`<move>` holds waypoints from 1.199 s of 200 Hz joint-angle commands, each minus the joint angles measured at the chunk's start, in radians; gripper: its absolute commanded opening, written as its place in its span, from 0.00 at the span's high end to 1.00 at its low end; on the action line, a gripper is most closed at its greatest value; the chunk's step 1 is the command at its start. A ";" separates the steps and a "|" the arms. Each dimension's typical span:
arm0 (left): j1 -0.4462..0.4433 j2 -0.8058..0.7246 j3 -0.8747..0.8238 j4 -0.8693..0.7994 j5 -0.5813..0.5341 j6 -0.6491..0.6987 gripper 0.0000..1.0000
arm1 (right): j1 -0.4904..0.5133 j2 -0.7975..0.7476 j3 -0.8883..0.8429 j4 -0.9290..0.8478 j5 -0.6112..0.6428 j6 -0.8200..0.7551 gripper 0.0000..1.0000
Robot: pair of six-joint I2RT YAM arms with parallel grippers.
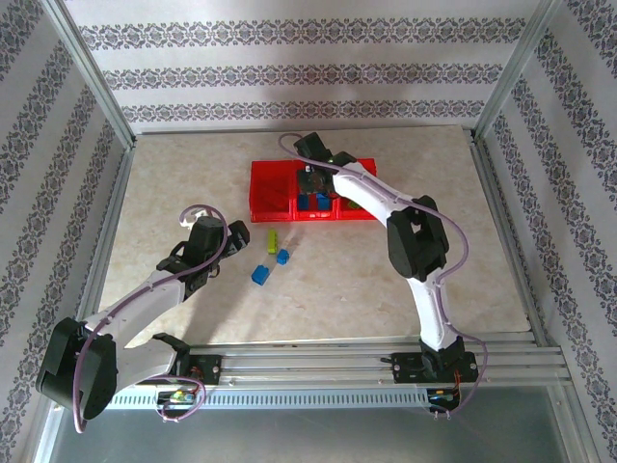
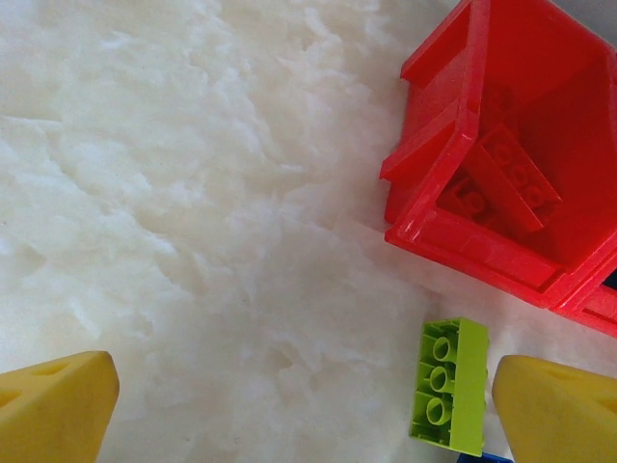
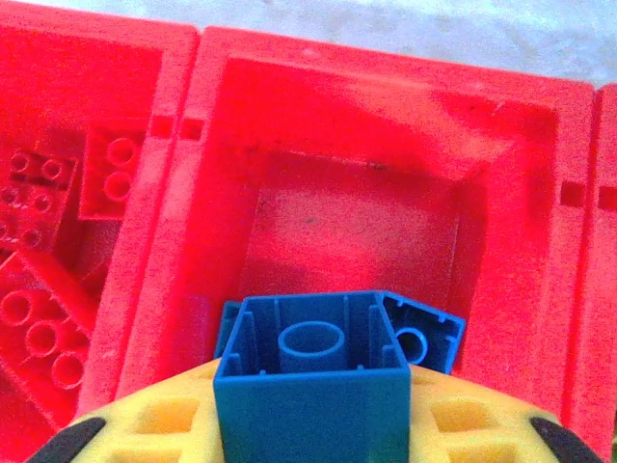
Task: Sort the legos into containers by color
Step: Place the lego in the container, then pick up the lego from the center of the table.
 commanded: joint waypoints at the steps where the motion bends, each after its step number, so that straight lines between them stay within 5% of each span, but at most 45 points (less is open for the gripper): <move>1: 0.013 -0.012 0.021 -0.022 0.018 0.040 0.00 | -0.009 0.034 0.050 -0.012 0.013 -0.028 0.67; 122: -0.064 -0.014 0.046 -0.177 0.232 0.174 0.02 | -0.016 -0.006 0.052 -0.016 0.011 -0.039 0.48; 196: -0.138 0.037 0.073 -0.287 0.285 0.243 0.14 | 0.001 -0.326 -0.298 0.101 0.025 0.015 0.36; 240: -0.178 0.109 0.099 -0.310 0.307 0.282 0.18 | 0.048 -0.549 -0.565 0.196 0.098 0.031 0.09</move>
